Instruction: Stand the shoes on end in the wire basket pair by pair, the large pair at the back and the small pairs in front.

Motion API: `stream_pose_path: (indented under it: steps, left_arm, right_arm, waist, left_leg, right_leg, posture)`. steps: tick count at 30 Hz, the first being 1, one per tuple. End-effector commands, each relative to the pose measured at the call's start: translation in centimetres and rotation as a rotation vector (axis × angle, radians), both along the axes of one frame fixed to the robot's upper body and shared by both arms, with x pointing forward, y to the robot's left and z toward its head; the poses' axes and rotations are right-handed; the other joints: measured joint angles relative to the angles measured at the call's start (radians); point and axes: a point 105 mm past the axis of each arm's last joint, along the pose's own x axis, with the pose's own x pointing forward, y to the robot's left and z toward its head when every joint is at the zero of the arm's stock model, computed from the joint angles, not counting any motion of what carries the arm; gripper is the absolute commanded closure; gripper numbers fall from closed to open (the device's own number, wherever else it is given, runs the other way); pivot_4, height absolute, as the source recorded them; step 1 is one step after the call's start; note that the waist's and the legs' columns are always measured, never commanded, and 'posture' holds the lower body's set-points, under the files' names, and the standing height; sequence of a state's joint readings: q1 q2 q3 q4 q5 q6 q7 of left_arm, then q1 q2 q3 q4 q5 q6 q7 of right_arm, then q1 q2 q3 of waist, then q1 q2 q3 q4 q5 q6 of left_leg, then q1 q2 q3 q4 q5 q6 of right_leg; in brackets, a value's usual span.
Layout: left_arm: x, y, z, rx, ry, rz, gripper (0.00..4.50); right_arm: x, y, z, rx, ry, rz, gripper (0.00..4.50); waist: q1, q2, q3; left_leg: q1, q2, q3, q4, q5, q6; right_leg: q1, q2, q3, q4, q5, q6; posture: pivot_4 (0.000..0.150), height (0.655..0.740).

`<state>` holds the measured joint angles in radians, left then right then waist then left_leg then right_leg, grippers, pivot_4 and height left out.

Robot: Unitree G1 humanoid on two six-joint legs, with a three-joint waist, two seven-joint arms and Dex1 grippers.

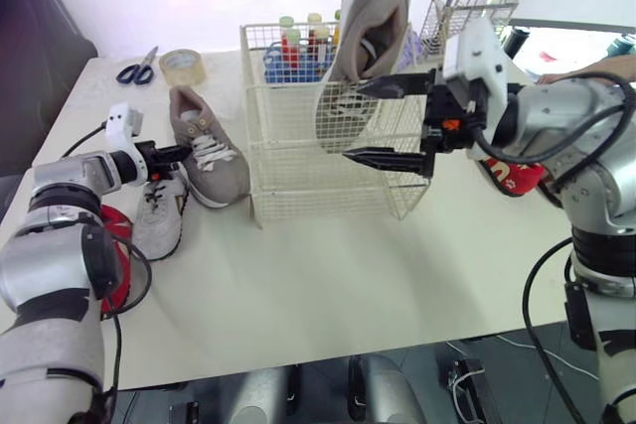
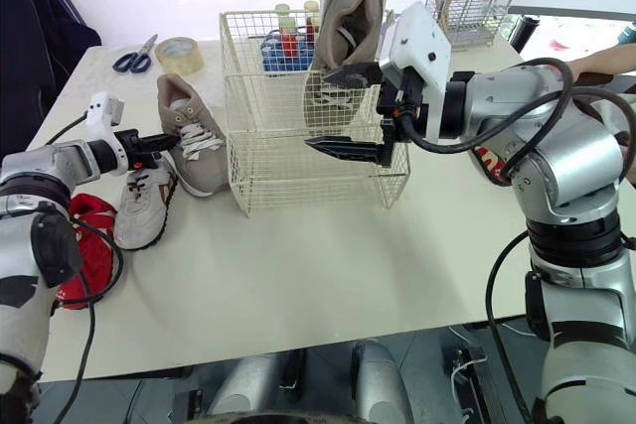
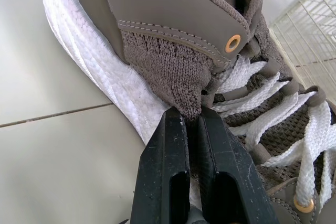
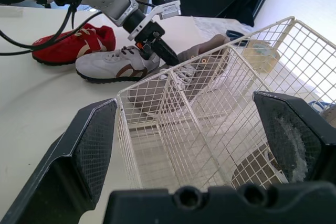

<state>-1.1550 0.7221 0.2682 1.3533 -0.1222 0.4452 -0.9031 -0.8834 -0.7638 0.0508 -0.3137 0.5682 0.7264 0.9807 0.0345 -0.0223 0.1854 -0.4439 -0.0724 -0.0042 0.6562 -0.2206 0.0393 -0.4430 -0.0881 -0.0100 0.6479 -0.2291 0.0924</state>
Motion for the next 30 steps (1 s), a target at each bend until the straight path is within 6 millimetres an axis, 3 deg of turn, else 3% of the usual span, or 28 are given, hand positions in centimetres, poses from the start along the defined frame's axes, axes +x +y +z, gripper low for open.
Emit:
stream_pose_path:
  steps: [1,9,17,19,21,25,27,30]
  left_arm:
    - [0.1,2.1,5.5,-0.035,-0.175,0.059,4.49]
    - [-1.4,4.6,8.5,-0.085,-0.255,0.088,4.49]
    - [-1.6,4.3,8.5,-0.094,-0.266,0.052,4.49]
    - [-1.5,4.1,9.5,-0.086,-0.317,0.041,4.49]
    - [-1.4,4.0,11.5,-0.084,-0.401,0.034,4.49]
    - [-2.4,3.7,17.6,-0.031,-0.637,-0.003,4.49]
    - [-3.5,3.3,21.0,-0.001,-0.743,-0.044,4.49]
    - [-6.5,1.4,26.9,0.126,-0.927,-0.148,4.49]
  right_arm:
    - [-0.1,-0.1,1.1,0.027,-0.058,0.002,0.0]
    - [0.4,0.5,0.8,0.051,-0.058,0.025,0.0]
    - [0.7,1.0,0.7,0.065,-0.066,0.054,0.0]
    - [0.7,1.1,0.7,0.065,-0.068,0.055,0.0]
    - [0.7,1.0,0.6,0.063,-0.072,0.049,0.0]
    - [1.0,-0.9,1.1,0.047,-0.091,-0.028,0.0]
    - [0.7,-2.6,1.5,0.027,-0.074,-0.058,0.0]
    - [-1.9,-5.1,3.5,0.07,-0.004,-0.035,0.0]
  waist:
    - [-0.004,0.0,0.0]
    - [-0.028,-0.002,0.001]
    - [-0.028,-0.002,0.001]
    - [-0.028,-0.002,0.001]
    - [-0.028,-0.002,0.001]
    - [-0.025,-0.003,0.002]
    - [-0.022,-0.004,0.002]
    - [-0.023,-0.004,0.003]
  left_leg:
    - [0.0,0.0,0.0,0.0,0.0,0.0]
    - [-0.001,0.0,0.0,-0.003,0.001,0.002]
    - [-0.001,0.0,0.0,-0.002,0.001,0.002]
    - [-0.001,0.0,0.0,-0.002,0.001,0.002]
    - [-0.001,0.0,0.0,-0.002,0.001,0.002]
    - [-0.001,0.0,0.0,-0.002,0.001,0.002]
    - [-0.002,0.0,0.0,-0.002,0.001,0.002]
    - [-0.004,0.0,0.0,-0.002,0.0,0.003]
  right_leg:
    - [0.0,0.0,0.0,0.0,0.0,0.0]
    - [-0.002,0.001,0.0,-0.001,0.0,0.0]
    - [-0.002,0.001,0.0,-0.001,0.0,0.0]
    - [-0.002,0.001,-0.001,-0.001,0.0,0.0]
    - [-0.002,0.001,-0.001,0.0,0.0,0.0]
    - [-0.002,0.001,-0.001,0.0,0.0,0.0]
    - [-0.002,0.001,-0.001,-0.001,0.0,0.0]
    - [-0.003,0.001,-0.001,-0.003,0.0,0.0]
  posture:
    - [0.15,0.74]
    - [0.15,0.74]
    - [0.15,0.74]
    - [0.15,0.74]
    - [0.15,0.74]
    - [0.15,0.74]
    - [0.15,0.74]
    - [0.15,0.74]
